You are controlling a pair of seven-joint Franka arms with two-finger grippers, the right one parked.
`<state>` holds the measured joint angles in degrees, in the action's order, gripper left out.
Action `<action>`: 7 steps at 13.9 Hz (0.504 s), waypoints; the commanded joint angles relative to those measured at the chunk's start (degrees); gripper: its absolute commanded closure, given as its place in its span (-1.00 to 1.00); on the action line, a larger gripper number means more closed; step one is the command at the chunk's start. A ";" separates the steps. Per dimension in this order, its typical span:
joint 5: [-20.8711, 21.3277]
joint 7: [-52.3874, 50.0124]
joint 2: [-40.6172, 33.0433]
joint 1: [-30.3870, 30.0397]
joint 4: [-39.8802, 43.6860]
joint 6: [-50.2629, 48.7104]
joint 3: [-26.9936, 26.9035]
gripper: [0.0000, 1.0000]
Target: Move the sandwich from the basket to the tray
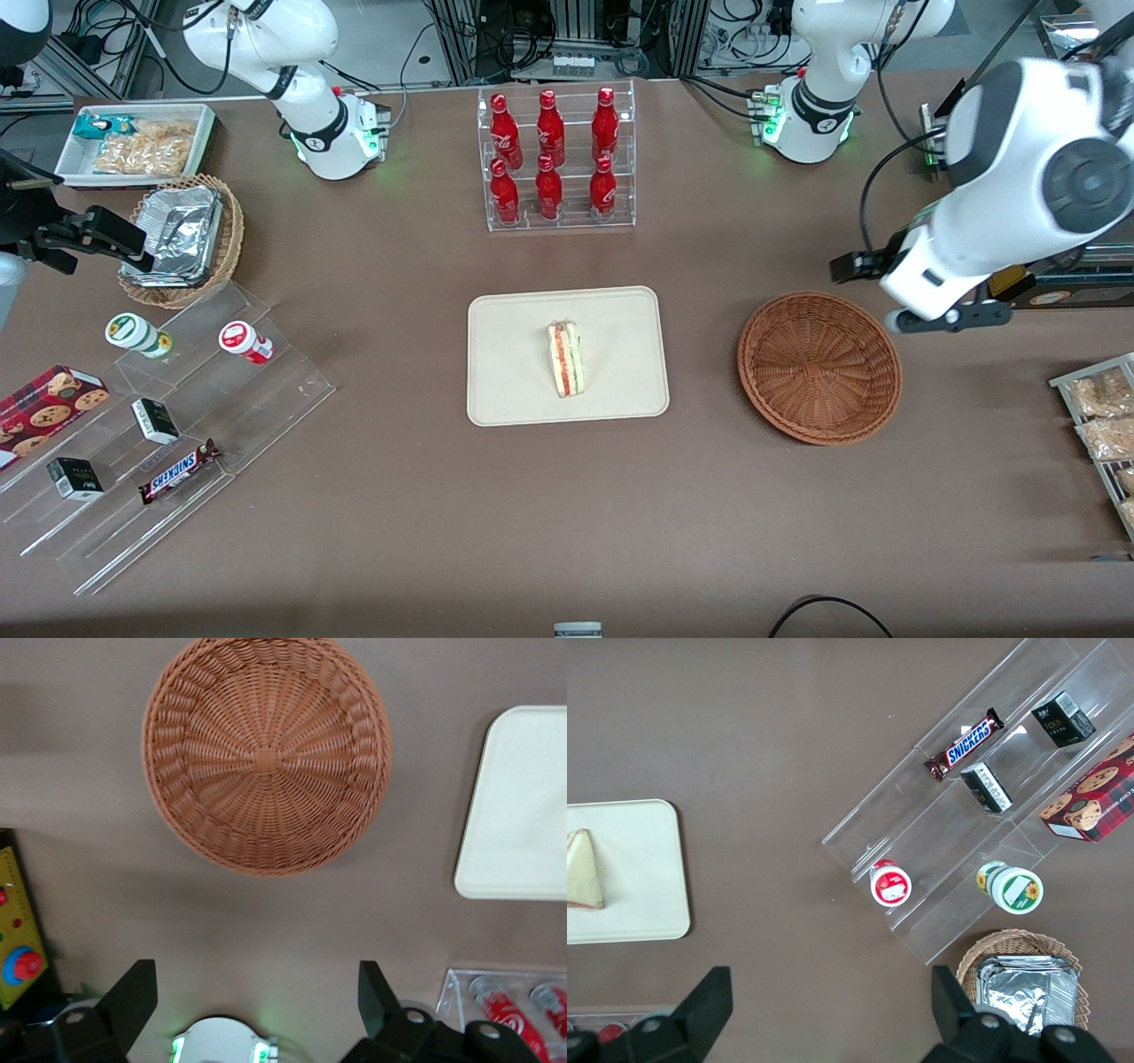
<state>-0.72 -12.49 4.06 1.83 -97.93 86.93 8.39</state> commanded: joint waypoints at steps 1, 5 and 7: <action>-0.07 5.27 -3.78 -2.36 -0.95 -2.11 0.66 -1.00; 0.72 9.59 -5.81 -2.36 0.63 -3.44 -2.32 -1.00; 0.99 9.85 -5.99 -2.27 2.38 -2.82 -4.34 -1.00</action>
<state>-0.26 -4.10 -1.03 -0.01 -97.04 84.65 5.34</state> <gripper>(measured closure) 0.000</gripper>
